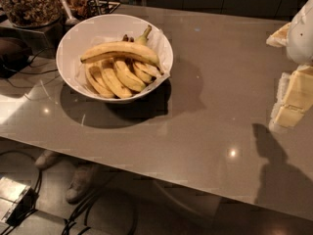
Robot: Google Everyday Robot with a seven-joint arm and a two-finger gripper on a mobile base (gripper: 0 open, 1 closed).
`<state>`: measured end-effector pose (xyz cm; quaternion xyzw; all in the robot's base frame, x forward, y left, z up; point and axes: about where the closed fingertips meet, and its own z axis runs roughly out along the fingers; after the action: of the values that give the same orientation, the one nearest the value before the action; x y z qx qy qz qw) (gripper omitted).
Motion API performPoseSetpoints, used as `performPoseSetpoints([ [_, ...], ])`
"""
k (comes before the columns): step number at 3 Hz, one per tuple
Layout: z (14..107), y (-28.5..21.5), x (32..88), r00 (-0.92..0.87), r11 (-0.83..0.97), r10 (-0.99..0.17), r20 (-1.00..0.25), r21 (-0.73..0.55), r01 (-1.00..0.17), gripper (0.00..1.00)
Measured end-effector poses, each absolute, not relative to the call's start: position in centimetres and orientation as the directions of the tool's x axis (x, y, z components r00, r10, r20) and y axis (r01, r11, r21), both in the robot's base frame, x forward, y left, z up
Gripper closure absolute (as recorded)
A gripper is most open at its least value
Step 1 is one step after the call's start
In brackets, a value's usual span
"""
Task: Pick banana from white bowl
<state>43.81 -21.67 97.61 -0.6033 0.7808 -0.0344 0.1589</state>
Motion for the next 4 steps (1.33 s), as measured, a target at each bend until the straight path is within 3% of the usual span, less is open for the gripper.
performPoseSetpoints([
  [4, 100.1, -15.1, 50.5, -0.157, 0.187, -0.979, -0.133, -0.263, -0.947, 0.0],
])
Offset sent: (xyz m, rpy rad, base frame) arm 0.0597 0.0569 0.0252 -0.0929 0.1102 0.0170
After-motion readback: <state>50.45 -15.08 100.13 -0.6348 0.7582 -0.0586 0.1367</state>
